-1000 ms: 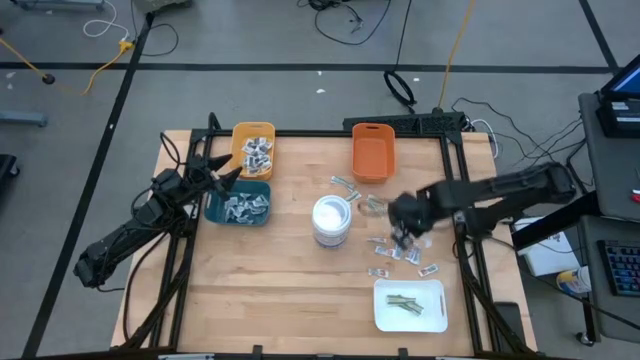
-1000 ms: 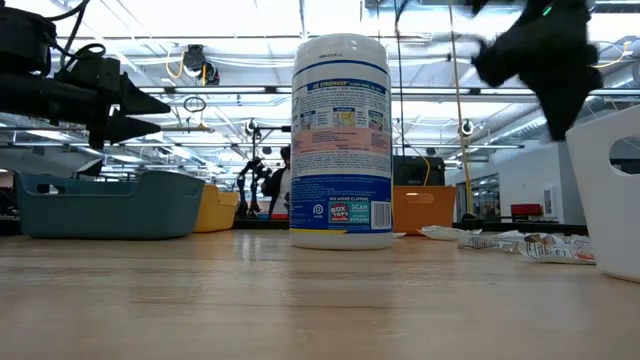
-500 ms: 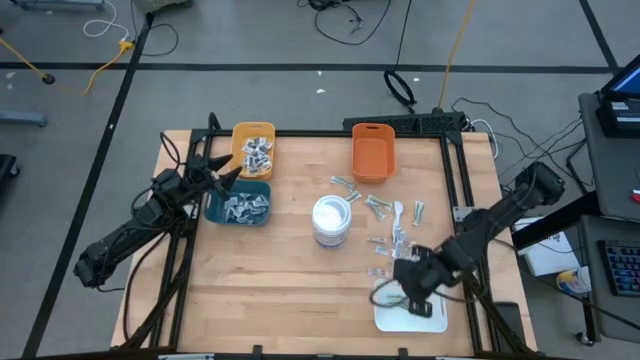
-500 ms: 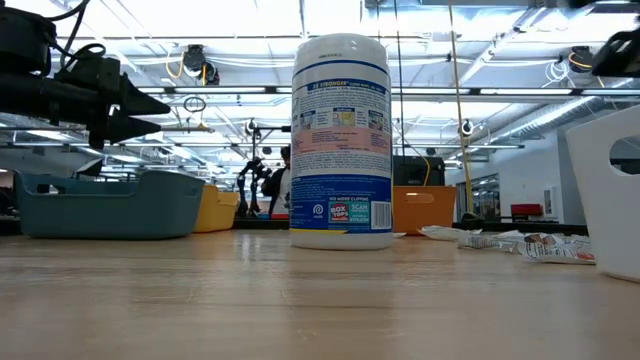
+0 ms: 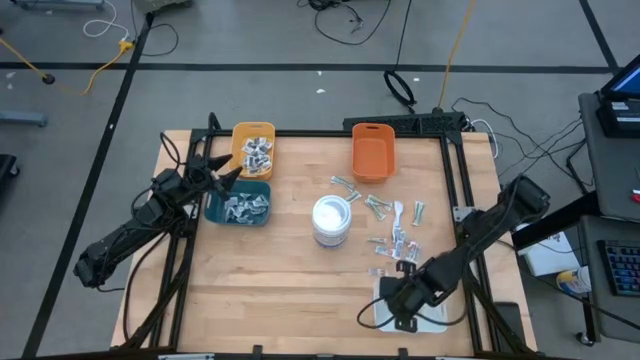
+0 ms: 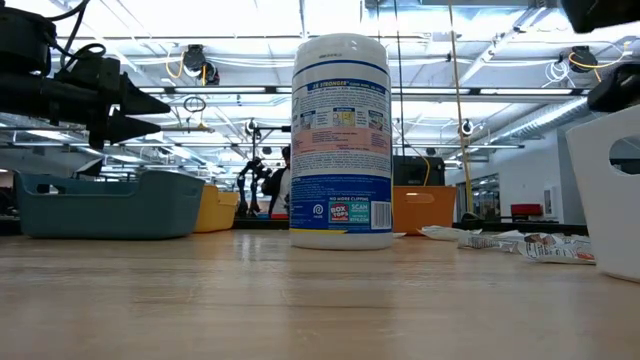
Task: Pick & Place First Aid Supplies
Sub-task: Put the green bandage into the white bin
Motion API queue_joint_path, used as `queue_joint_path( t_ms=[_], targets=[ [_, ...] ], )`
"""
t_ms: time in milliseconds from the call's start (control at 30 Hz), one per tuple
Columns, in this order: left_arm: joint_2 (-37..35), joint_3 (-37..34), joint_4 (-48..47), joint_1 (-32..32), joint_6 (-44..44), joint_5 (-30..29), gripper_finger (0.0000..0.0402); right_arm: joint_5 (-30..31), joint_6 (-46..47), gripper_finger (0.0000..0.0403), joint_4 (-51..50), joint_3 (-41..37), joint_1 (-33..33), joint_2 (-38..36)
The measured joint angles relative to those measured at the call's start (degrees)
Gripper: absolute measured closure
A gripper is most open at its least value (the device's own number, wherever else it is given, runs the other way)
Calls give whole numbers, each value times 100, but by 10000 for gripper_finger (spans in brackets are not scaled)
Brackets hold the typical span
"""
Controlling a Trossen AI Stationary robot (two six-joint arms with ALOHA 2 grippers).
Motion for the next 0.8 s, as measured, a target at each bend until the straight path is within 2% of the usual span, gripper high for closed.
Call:
queue_joint_path(
  t_ms=[133,267,367,467,633,800],
  targets=[
    [2,0,0,-1,0,0,79,-373,-210,399,250,0,-12,212],
    [2,0,0,1,0,0,88,-485,-386,373,227,0,-51,196],
    [0,0,0,1,0,0,94,-638,-298,332,241,0,-152,80],
    [1,0,0,1,0,0,98,-692,-148,273,214,0,-255,-157],
    [0,0,0,1,0,0,94,-459,-16,177,209,0,-441,-685],
    [0,0,0,1,0,0,82,-148,389,129,200,0,-638,-1059]
  ],
)
